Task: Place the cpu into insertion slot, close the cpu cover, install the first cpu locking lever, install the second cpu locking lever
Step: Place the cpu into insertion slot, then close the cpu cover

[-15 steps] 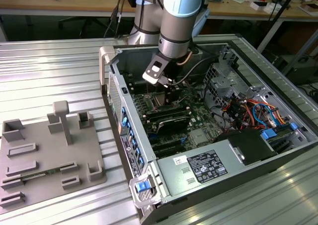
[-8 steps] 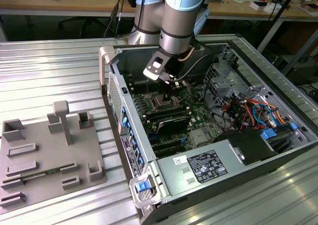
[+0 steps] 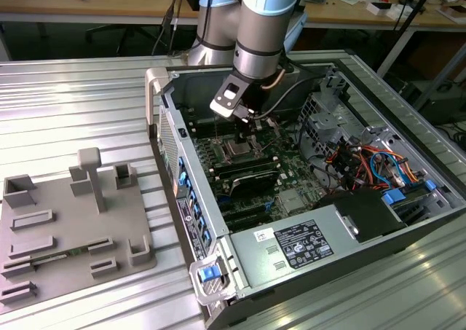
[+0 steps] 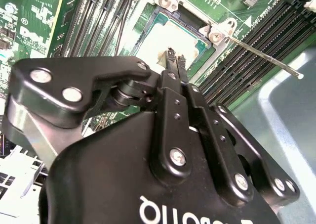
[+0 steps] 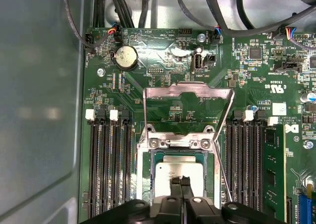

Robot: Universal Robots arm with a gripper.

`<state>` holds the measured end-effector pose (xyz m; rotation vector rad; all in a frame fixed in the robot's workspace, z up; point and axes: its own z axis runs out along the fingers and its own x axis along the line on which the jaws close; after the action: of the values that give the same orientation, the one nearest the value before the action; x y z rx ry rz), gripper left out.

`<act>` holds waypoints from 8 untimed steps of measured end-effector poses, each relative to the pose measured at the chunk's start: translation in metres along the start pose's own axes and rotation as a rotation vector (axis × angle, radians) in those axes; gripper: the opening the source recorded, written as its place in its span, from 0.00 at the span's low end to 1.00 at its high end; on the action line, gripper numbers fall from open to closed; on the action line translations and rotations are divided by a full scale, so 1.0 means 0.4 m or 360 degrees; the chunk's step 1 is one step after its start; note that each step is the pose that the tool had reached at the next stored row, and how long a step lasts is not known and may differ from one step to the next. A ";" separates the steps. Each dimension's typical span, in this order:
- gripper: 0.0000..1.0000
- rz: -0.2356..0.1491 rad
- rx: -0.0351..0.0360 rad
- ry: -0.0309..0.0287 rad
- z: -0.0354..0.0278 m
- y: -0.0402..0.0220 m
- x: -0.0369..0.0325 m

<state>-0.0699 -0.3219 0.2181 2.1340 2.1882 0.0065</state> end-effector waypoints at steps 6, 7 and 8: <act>0.11 0.0000 0.0000 -0.00001 -0.004 0.000 0.000; 0.11 0.0000 0.0000 -0.00003 -0.007 0.000 0.000; 0.11 0.0000 0.0000 -0.00003 -0.007 0.000 0.000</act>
<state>-0.0699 -0.3220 0.2211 2.1339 2.1881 0.0064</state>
